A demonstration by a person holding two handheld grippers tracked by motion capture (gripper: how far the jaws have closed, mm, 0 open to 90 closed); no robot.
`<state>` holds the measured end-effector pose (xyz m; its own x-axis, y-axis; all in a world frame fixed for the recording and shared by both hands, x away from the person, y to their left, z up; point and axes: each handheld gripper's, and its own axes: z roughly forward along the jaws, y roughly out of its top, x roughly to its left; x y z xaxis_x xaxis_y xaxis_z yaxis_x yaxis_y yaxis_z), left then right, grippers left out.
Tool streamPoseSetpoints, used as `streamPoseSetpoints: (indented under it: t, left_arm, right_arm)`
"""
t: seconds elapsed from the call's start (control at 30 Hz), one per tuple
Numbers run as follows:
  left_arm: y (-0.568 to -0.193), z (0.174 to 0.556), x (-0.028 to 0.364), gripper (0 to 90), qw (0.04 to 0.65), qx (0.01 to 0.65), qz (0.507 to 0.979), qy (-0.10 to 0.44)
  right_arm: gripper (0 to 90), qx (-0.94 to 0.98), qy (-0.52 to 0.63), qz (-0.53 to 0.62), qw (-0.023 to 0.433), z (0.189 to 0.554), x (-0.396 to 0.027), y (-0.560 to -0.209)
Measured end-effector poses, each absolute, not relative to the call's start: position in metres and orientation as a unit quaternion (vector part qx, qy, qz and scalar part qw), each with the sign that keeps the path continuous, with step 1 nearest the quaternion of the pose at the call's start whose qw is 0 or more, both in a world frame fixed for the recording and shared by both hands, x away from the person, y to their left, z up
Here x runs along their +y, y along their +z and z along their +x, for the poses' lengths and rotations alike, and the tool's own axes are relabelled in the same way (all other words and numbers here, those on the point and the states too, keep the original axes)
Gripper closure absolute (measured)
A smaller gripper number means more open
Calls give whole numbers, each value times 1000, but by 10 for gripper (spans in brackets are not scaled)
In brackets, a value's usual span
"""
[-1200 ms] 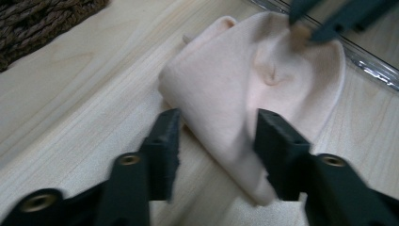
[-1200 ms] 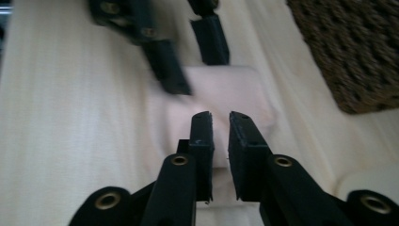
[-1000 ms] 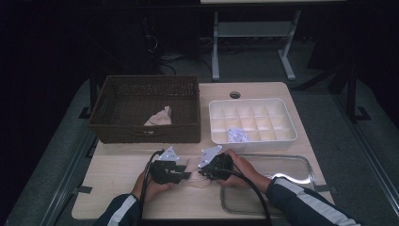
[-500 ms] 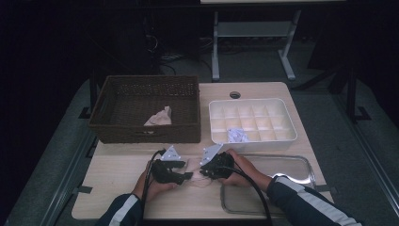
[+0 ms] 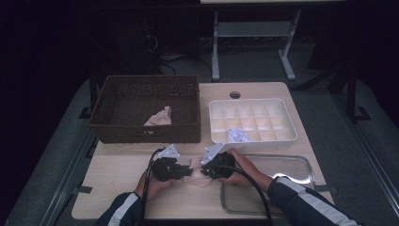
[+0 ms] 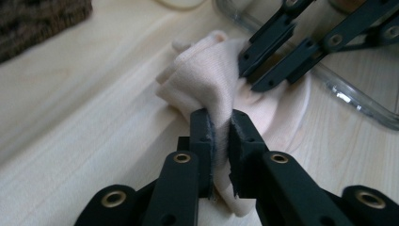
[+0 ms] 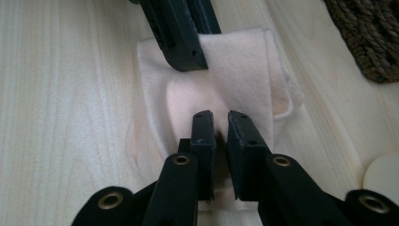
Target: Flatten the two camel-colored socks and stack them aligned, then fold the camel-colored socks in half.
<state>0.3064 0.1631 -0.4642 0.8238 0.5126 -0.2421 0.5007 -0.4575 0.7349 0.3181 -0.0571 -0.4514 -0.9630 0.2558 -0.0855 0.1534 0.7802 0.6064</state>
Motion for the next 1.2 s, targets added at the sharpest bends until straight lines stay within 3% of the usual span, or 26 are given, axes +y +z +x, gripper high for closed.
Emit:
streamPoseSetpoints:
  t: [0.43, 0.97, 1.2]
  left_arm:
    - [-456, 303, 158, 836, 463, 272, 844, 8]
    - [-454, 303, 157, 835, 446, 271, 852, 33]
    - [-455, 305, 157, 813, 453, 283, 845, 31]
  right_arm:
    - [793, 935, 327, 111, 85, 321, -55, -454]
    - [599, 925, 348, 118, 98, 319, -57, -453]
    - [748, 926, 346, 120, 93, 322, -59, -454]
